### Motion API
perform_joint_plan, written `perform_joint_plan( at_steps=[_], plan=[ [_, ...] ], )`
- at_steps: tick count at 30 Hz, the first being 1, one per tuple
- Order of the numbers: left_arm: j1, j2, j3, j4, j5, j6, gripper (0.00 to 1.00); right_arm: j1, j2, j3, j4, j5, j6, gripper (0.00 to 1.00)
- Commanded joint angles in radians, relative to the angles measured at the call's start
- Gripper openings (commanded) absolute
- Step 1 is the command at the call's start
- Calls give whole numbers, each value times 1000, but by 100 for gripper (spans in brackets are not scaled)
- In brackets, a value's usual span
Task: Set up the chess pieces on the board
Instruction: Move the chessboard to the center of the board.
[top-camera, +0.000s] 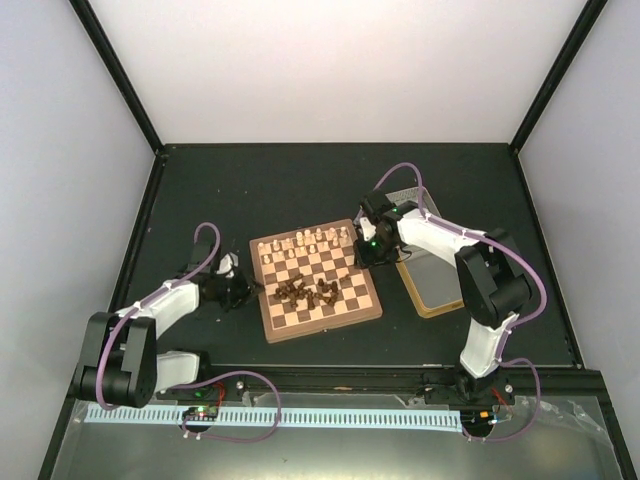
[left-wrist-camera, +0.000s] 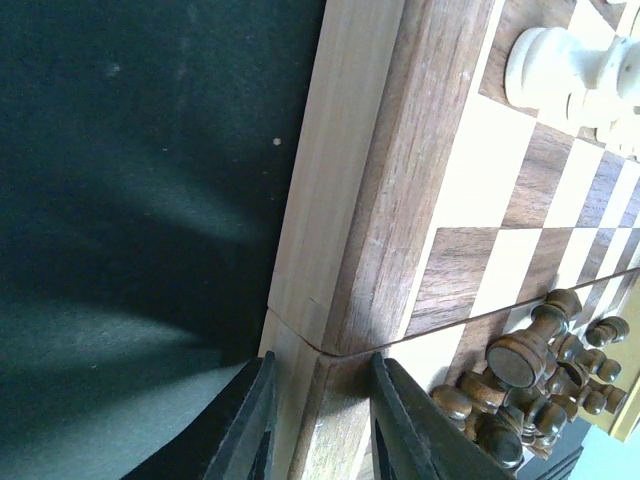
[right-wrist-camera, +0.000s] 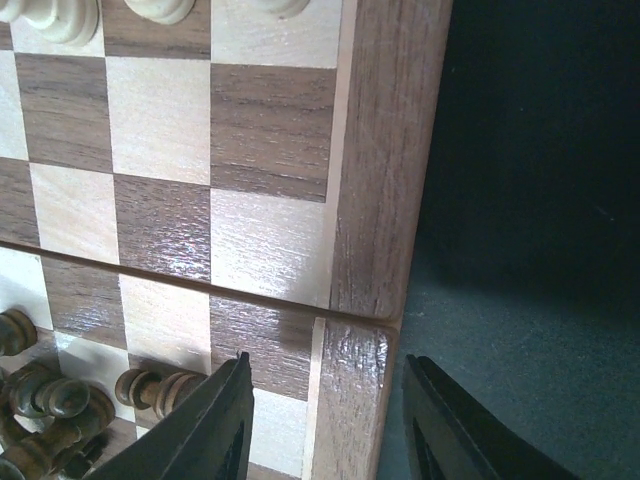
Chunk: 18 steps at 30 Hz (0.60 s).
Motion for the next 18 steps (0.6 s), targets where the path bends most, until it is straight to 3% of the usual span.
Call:
perform_joint_plan(
  at_steps=[1,11,18],
  plan=[
    [-26,34,-20,15,15,-16,26,-7,8,21,-32,38,-13,41],
    [-38,16,-25,43,3,-14,22,-25,-19,22,-18,-51,-4,39],
    [-41,14,-42,93,26,-18,22,66,-144,-18,-18,54,41,42]
  ],
)
